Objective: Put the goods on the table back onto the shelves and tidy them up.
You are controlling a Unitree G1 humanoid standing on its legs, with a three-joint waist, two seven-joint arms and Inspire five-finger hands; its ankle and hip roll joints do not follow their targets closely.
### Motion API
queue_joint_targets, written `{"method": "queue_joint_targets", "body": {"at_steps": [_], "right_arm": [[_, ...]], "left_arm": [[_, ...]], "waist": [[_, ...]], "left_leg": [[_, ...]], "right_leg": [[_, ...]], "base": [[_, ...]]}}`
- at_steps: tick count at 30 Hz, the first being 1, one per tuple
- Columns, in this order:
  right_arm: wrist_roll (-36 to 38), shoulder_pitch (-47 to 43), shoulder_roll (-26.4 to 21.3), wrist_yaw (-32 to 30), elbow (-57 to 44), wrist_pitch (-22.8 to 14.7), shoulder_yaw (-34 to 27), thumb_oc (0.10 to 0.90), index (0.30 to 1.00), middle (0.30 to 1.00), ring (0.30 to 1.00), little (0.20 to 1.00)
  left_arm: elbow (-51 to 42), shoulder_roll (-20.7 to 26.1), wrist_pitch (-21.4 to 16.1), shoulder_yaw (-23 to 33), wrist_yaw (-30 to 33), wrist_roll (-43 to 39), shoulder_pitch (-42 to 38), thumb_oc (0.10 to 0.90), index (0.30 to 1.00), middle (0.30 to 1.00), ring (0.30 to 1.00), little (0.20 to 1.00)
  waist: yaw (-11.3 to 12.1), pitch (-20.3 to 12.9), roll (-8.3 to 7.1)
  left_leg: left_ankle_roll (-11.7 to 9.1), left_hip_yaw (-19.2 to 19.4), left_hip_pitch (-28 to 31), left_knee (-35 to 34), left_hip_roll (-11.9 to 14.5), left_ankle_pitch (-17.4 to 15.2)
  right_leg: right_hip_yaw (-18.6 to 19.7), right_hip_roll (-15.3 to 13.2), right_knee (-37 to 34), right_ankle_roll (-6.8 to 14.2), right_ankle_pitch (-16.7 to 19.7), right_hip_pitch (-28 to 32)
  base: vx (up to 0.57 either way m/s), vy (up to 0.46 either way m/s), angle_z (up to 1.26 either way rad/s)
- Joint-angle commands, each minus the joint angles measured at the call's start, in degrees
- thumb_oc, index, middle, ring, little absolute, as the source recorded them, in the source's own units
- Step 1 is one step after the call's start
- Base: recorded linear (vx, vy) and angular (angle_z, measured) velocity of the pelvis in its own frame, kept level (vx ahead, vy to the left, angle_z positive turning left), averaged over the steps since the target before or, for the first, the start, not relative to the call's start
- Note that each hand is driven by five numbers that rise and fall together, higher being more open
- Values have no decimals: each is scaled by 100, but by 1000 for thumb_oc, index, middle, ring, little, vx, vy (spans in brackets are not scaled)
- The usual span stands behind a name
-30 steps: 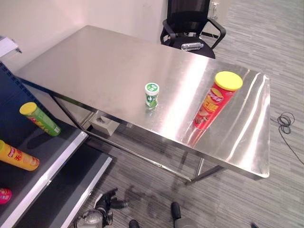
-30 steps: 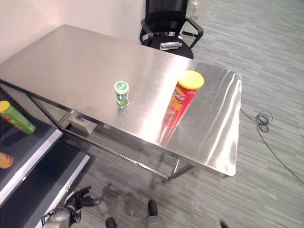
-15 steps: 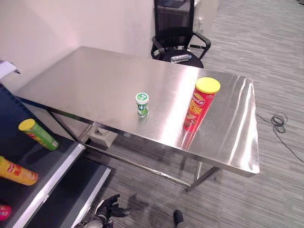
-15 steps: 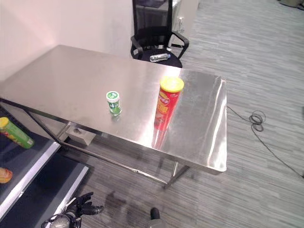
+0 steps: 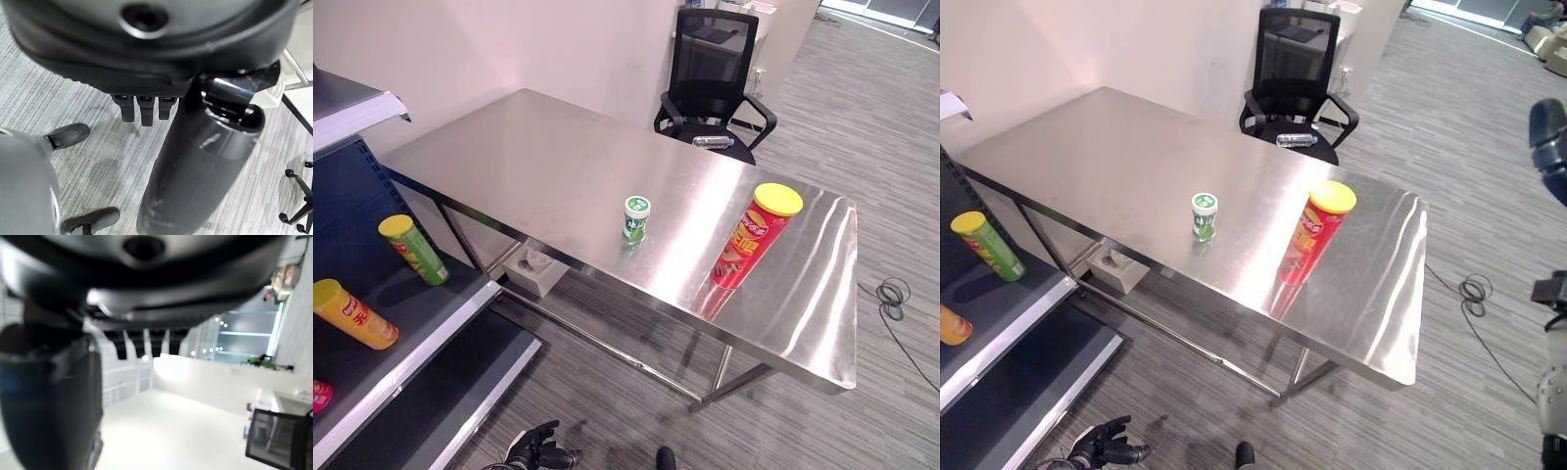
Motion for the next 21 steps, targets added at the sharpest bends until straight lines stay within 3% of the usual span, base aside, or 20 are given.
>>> {"method": "queue_joint_targets", "body": {"at_steps": [1, 3, 4, 5, 11, 21], "right_arm": [[603, -889, -780, 126, 76, -493, -219, 800, 900, 900, 900, 900], [611, -948, -842, 279, -24, -342, 21, 800, 900, 900, 900, 900], [297, -798, -1397, 1001, -312, 202, 796, 800, 900, 900, 900, 900], [303, -754, -1543, 1195, -378, 275, 873, 800, 900, 900, 900, 900], [-146, -664, -2041, 1458, -395, 492, 1242, 800, 900, 900, 900, 900], [-732, -756, -2147, 1305, -213, 606, 1353, 800, 900, 900, 900, 900]], "left_arm": [[73, 99, -231, -184, -38, -36, -491, 800, 900, 900, 900, 900], [105, 92, -228, -201, -47, -33, -469, 800, 900, 900, 900, 900], [89, 73, -241, -203, -151, -10, -372, 800, 900, 900, 900, 900], [74, 59, -249, -195, -186, -14, -343, 800, 900, 900, 900, 900], [85, 13, -289, -256, -224, 54, -313, 800, 900, 900, 900, 900], [66, -15, -291, -253, -187, 63, -306, 800, 900, 900, 900, 900]], "waist": [[166, -118, 60], [212, -127, 41], [332, -93, -34], [327, -104, -35], [373, -101, -63], [427, -95, -83]], "left_leg": [[-251, -366, 264, 32, 191, -446], [-267, -370, 259, 32, 207, -427], [-315, -389, 263, 32, 246, -371], [-325, -396, 274, 32, 263, -401], [-364, -445, 247, 32, 303, -350], [-393, -595, 196, 32, 348, -315]], "right_leg": [[-51, -111, 35, 470, 82, -109], [-82, -110, 35, 464, 78, -97], [-148, -80, 35, 421, 59, -41], [-159, -65, 35, 423, 20, -18], [-227, -31, 35, 388, -17, 26], [-367, -14, 35, 345, -91, 114]], "base": [[0, 0, 0], [-26, -44, 8], [-27, -77, 8], [-20, -60, 6], [-7, -18, 8], [3, -15, 7]]}}
